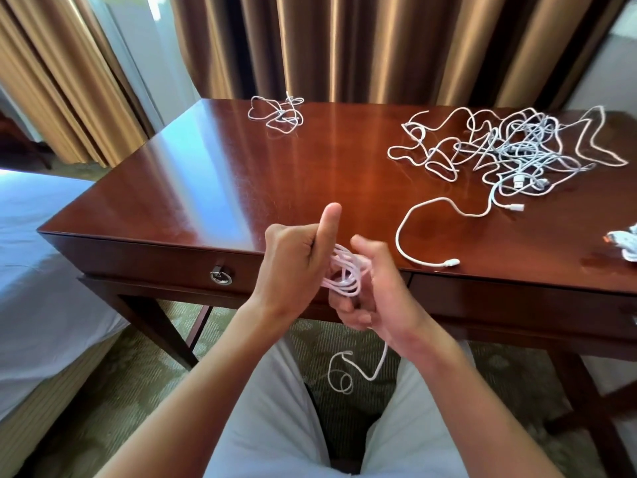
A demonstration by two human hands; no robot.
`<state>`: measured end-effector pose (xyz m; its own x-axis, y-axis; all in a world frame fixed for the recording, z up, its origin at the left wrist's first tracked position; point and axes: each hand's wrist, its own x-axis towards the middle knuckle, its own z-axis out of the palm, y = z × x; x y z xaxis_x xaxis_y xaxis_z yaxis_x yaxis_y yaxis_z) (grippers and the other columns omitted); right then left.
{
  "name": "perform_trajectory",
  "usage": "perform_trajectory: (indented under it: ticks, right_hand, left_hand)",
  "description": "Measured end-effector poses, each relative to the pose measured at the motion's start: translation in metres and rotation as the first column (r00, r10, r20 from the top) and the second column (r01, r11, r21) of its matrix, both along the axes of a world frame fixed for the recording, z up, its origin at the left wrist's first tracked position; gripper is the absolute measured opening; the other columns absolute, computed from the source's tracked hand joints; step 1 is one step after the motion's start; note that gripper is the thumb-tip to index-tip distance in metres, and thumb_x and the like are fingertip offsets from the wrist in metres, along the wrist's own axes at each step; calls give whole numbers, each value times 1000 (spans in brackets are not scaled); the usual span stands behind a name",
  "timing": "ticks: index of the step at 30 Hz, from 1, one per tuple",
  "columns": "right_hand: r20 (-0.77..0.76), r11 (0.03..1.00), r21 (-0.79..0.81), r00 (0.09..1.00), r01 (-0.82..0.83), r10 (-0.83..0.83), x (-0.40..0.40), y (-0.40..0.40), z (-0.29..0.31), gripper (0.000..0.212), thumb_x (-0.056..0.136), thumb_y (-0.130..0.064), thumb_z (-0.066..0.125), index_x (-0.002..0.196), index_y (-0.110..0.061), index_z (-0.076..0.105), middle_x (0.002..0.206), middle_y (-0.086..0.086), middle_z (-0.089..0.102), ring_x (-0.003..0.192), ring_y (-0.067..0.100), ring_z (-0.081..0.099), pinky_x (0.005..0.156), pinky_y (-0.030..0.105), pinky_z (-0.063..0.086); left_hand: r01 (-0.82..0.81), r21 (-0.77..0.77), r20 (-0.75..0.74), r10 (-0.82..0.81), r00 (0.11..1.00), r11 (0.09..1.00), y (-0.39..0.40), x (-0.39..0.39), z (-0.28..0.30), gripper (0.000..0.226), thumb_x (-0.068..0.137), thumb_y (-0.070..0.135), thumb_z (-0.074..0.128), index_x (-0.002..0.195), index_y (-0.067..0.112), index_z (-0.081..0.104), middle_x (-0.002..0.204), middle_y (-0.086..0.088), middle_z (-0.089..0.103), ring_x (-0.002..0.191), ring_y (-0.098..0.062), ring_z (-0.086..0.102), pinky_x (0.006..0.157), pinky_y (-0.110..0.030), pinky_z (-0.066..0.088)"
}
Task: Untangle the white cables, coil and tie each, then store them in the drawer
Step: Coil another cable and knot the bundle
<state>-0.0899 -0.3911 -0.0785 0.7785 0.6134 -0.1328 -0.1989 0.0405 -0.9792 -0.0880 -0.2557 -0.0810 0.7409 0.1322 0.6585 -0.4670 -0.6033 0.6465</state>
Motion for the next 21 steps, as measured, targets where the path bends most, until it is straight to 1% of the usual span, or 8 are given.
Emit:
perform_trajectory:
  ticks: [3, 6, 8, 11, 14, 16, 19, 21]
  right_hand:
    - [10, 980, -146, 991, 136, -136, -2, 5, 2, 72, 99, -70, 18, 61, -19, 52, 51, -2, 34, 40, 9, 25, 43, 23, 19]
    - [78, 953, -165, 967, 253, -243, -3, 12, -1, 73, 108, -46, 24, 46, -19, 51, 45, -1, 42, 35, 9, 29, 41, 21, 23]
    - [102, 938, -134, 946, 319, -307, -2, 13, -2, 65, 106, -30, 30, 46, -16, 53, 47, 4, 46, 35, 10, 31, 41, 21, 24]
    - [149, 931, -112, 932, 348, -330, 1, 14, -4, 53, 102, -23, 36, 62, 7, 55, 57, 18, 45, 37, 12, 29, 40, 20, 23]
    - [164, 934, -109, 932, 342, -322, 5, 13, -5, 56, 103, -23, 40, 66, 16, 55, 56, 19, 48, 36, 11, 31, 39, 20, 22]
    - [162, 931, -113, 931, 347, -328, 6, 11, -5, 56, 103, -22, 40, 70, 22, 52, 53, 16, 47, 36, 11, 30, 40, 20, 21]
    - [116, 927, -119, 932, 356, -343, 8, 6, -4, 51, 100, -16, 36, 68, 22, 51, 44, 4, 41, 35, 10, 26, 40, 19, 20]
    - [73, 931, -104, 936, 351, -345, 7, 5, -4, 49, 99, -15, 34, 64, 12, 54, 42, 3, 40, 36, 10, 23, 40, 18, 18]
  left_hand:
    - [37, 101, 75, -45, 996, 994, -3, -3, 0, 60, 104, 28, 42, 48, 9, 32, 38, 15, 34, 36, -6, 45, 42, -9, 24]
    - [-19, 80, 88, 11, 996, 997, -6, -5, -1, 63, 104, 23, 39, 45, 3, 35, 37, 9, 35, 39, -18, 44, 40, -18, 24]
    - [-66, 71, 88, 60, 994, 995, -8, -4, -3, 60, 103, 20, 42, 45, 6, 32, 37, 8, 32, 39, -20, 39, 41, -21, 24]
    - [-142, 46, 32, 141, 990, 989, -8, -1, -6, 59, 98, 15, 51, 43, 7, 32, 32, 9, 33, 33, -15, 42, 40, -19, 28]
    - [-177, -87, -60, 172, 983, 980, -12, 0, -10, 59, 95, 19, 54, 41, 0, 39, 30, -3, 40, 30, -17, 48, 40, -25, 32]
    - [-162, -148, -109, 147, 983, 976, -14, 1, -12, 60, 96, 20, 55, 42, -2, 39, 31, -5, 41, 29, -17, 50, 41, -22, 30]
    - [-105, -110, -111, 93, 990, 988, -14, 1, -12, 64, 103, 24, 52, 44, 1, 42, 33, -2, 47, 31, -16, 50, 41, -27, 34]
    - [-75, -82, -87, 68, 994, 994, -14, 0, -10, 66, 105, 34, 48, 47, 3, 40, 34, -3, 46, 33, -20, 48, 42, -35, 35]
